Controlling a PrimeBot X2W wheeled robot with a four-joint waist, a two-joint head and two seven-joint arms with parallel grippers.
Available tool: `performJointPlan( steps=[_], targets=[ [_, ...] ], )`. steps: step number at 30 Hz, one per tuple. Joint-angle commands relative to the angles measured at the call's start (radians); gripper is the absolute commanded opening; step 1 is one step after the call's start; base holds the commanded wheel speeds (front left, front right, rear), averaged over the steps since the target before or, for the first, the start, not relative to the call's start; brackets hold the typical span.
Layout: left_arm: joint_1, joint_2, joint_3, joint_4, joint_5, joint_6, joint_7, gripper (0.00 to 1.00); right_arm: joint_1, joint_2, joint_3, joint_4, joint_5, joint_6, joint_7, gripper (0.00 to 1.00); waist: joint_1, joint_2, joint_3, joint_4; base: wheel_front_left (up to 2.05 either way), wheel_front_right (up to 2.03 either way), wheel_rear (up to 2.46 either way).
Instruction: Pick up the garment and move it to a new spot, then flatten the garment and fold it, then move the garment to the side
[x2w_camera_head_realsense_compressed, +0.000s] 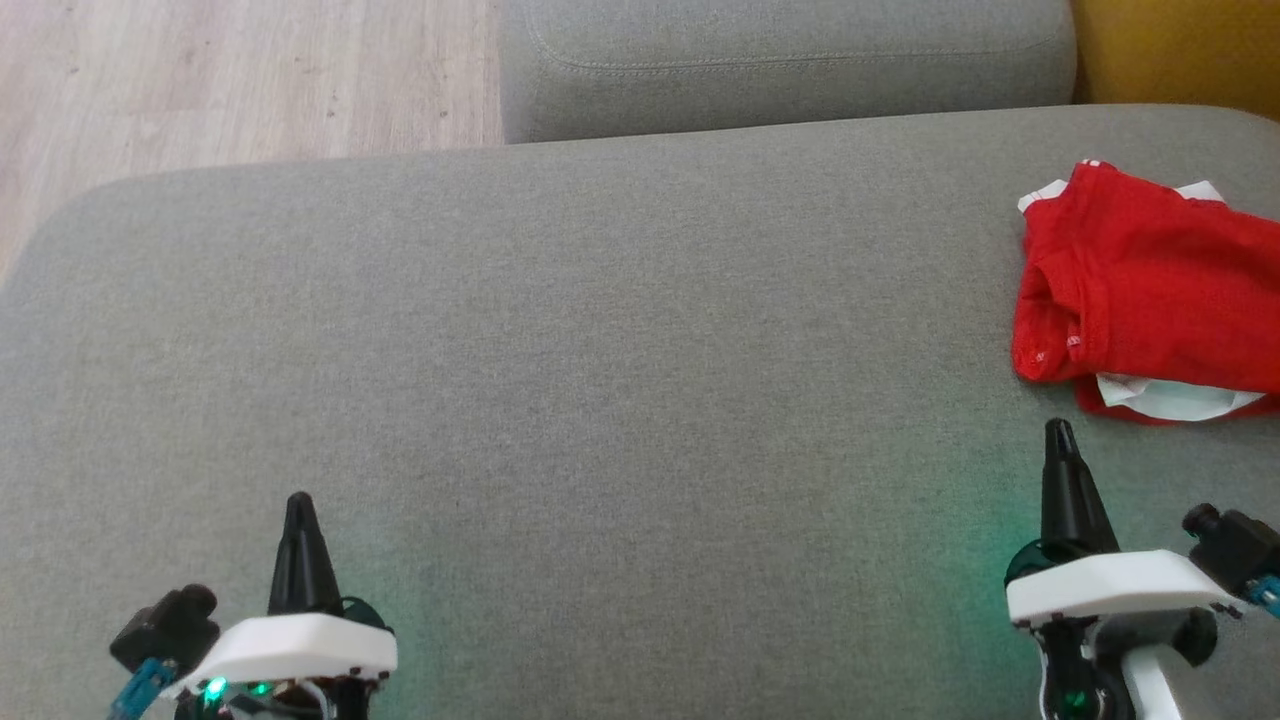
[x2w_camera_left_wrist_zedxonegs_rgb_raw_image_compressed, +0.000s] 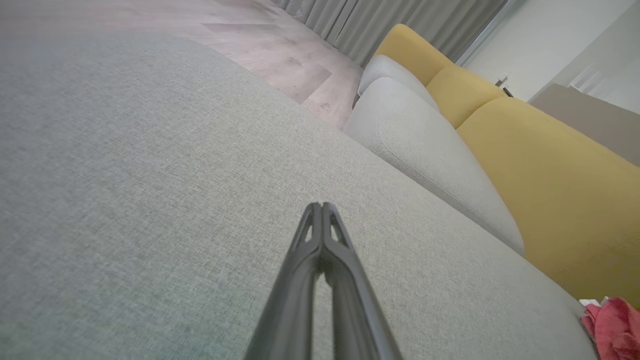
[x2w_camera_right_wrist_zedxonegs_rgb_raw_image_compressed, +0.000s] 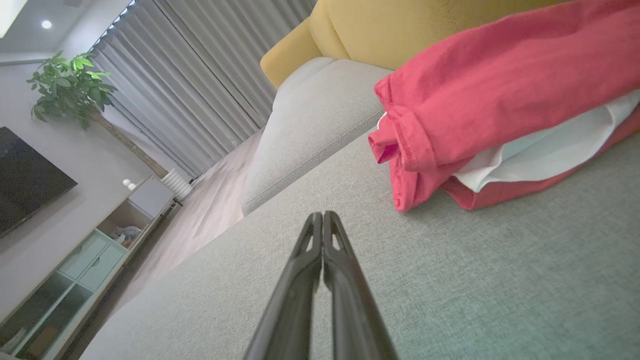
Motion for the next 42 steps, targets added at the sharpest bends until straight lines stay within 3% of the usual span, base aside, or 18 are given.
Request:
performJointPlan(
  steps=[1, 42],
  targets=[
    [-0.043, 0.003, 0.024, -0.035, -0.027, -0.006, 0.006, 0.00, -0.046, -0.018, -0.001, -0.036, 0.033, 0.003, 0.008, 0.00, 0.0000, 0.0000, -0.001, 0.000, 0.00, 0.00, 0.00],
    [-0.059, 0.005, 0.094, -0.059, -0.449, -0.053, 0.124, 0.00, -0.057, -0.023, -0.042, -0.049, 0.492, 0.005, 0.118, 0.00, 0.0000, 0.0000, -0.029, 0.001, 0.00, 0.00, 0.00]
  ],
)
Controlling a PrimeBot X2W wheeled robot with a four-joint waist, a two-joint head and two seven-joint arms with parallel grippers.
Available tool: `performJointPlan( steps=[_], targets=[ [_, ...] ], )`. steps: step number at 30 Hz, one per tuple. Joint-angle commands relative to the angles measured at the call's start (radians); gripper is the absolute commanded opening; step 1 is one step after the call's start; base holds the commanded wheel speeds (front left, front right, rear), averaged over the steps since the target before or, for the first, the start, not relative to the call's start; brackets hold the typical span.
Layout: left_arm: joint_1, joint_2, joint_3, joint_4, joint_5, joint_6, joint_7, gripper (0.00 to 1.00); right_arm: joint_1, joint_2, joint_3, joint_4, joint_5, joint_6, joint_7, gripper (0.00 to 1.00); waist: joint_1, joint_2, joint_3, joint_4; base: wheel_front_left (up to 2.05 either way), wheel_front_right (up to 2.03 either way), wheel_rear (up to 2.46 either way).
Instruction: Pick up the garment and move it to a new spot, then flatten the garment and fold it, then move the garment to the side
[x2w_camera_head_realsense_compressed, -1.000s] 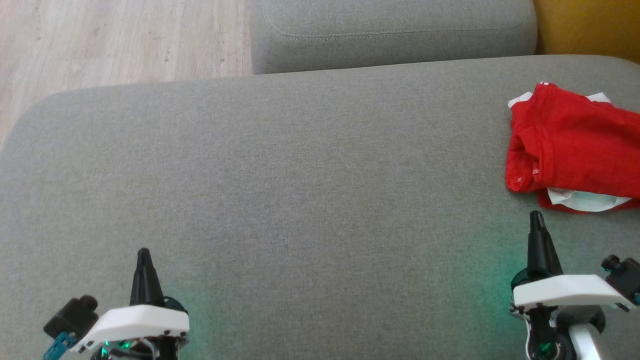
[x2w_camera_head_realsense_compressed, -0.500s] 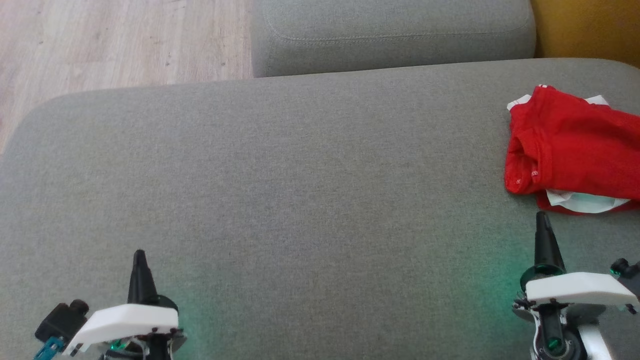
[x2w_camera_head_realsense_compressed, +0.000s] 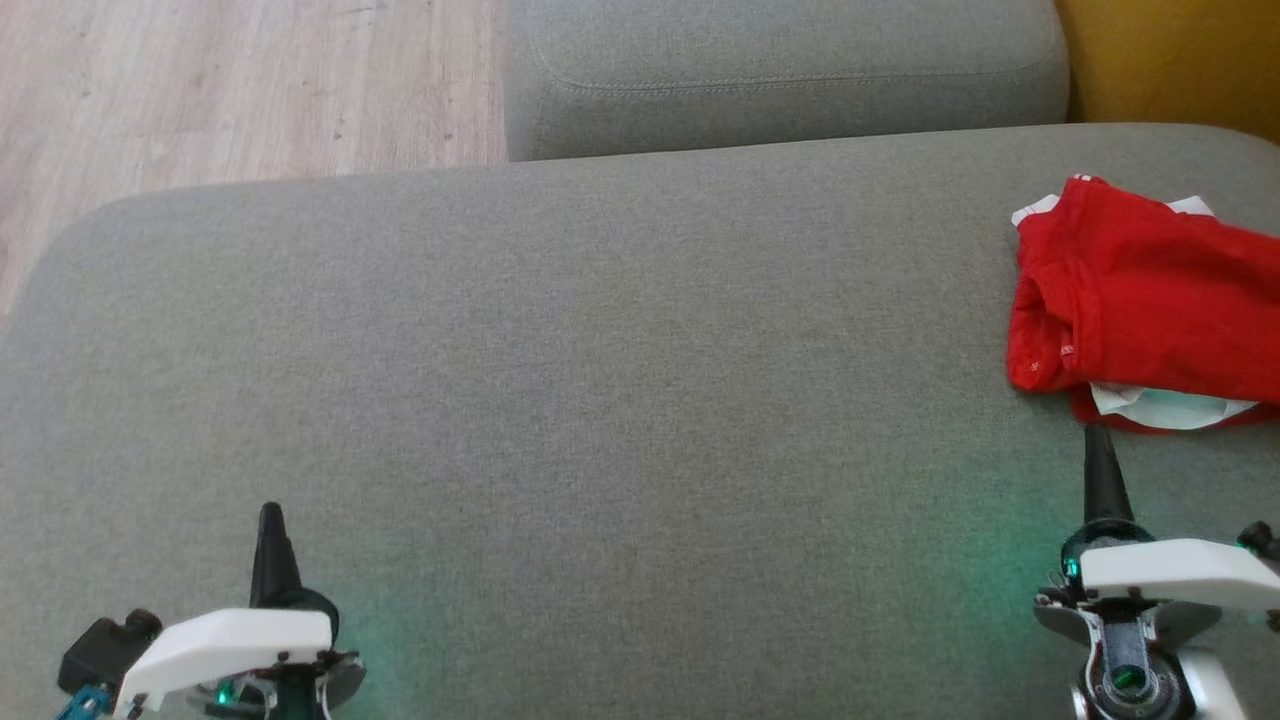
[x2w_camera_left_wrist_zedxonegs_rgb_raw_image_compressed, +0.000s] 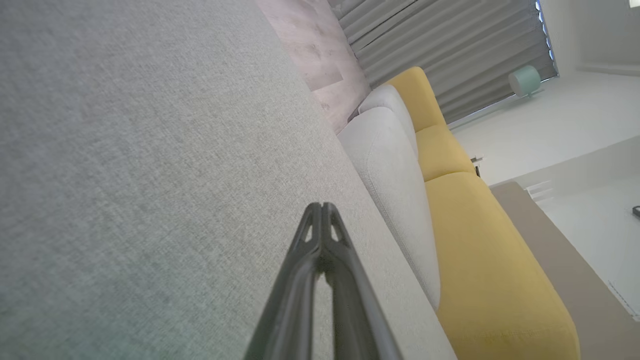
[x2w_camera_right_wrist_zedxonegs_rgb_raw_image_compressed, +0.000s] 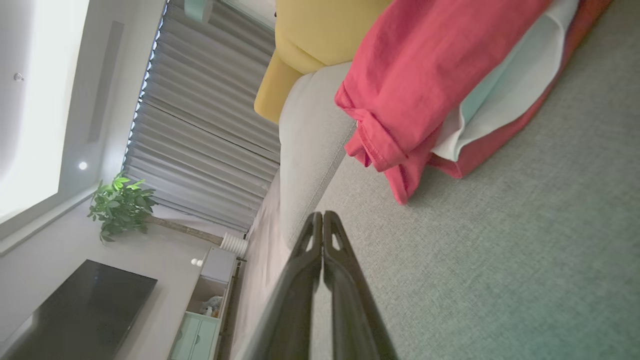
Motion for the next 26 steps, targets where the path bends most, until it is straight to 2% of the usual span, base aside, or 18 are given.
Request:
performJointPlan(
  steps=[1, 26],
  targets=[
    [-0.054, 0.005, 0.033, -0.037, -0.032, -0.007, 0.010, 0.00, -0.044, -0.018, 0.007, -0.038, 0.036, 0.005, 0.010, 0.00, 0.0000, 0.0000, -0.001, 0.000, 0.00, 0.00, 0.00],
    [-0.064, 0.006, 0.077, -0.052, -0.296, -0.037, 0.084, 0.00, -0.051, -0.018, -0.023, -0.046, 0.318, 0.007, 0.083, 0.00, 0.0000, 0.0000, -0.019, 0.001, 0.00, 0.00, 0.00]
  ],
)
